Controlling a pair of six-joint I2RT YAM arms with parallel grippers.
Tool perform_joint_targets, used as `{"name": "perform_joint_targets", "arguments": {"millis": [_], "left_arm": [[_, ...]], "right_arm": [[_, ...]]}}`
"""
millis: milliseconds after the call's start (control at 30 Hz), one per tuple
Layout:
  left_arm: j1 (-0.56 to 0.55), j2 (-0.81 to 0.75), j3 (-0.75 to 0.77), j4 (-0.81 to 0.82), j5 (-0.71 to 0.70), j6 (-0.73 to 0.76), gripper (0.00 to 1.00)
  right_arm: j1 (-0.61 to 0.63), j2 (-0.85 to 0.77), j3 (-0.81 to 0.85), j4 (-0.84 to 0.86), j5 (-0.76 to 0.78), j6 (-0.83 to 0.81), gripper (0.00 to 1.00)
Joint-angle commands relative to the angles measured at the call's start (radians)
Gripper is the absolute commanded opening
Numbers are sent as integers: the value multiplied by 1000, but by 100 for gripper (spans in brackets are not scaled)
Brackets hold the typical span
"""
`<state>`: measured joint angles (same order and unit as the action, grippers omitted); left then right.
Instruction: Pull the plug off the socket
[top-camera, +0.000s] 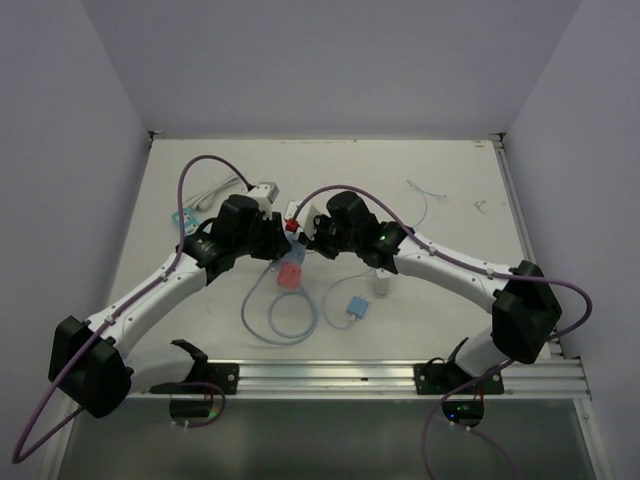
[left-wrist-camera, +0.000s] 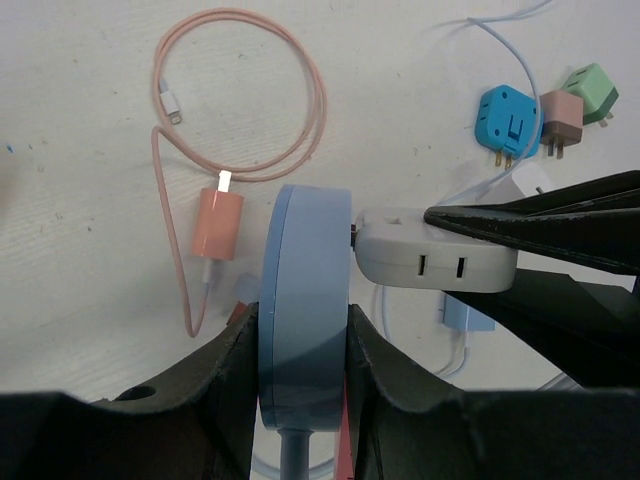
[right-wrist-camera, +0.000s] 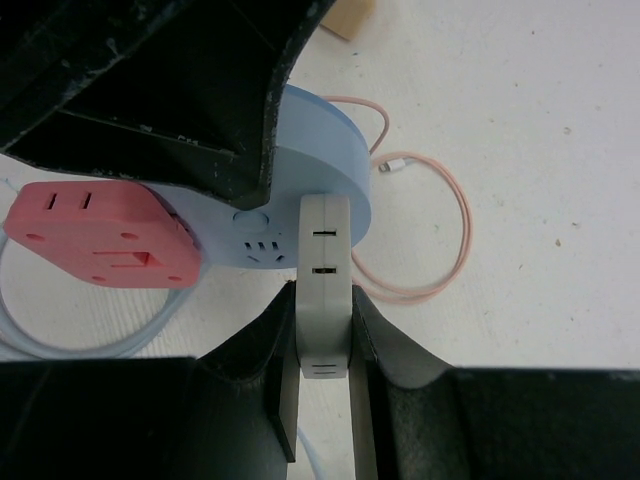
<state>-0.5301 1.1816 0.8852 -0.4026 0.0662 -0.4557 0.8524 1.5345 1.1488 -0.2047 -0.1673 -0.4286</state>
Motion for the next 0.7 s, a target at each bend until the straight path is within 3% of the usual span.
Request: {"name": "perform_joint_targets", "arguments": {"millis": [0,267,433,667], "left_arm": [[45,15,34,-84,-338,41,0],[59,32,47,-116,-384,29,0],[64,-8,43,-75,-335,17,0],[64,-69,24,42,-162,5,0]], "right_arm": [[-3,-105,-4,-133,22,11,0],[-1,-151,-76,-96,51,79,0],[-6,-128,-103,-59,120,163,0],[-127,10,-167,34,-75,390,0]]}}
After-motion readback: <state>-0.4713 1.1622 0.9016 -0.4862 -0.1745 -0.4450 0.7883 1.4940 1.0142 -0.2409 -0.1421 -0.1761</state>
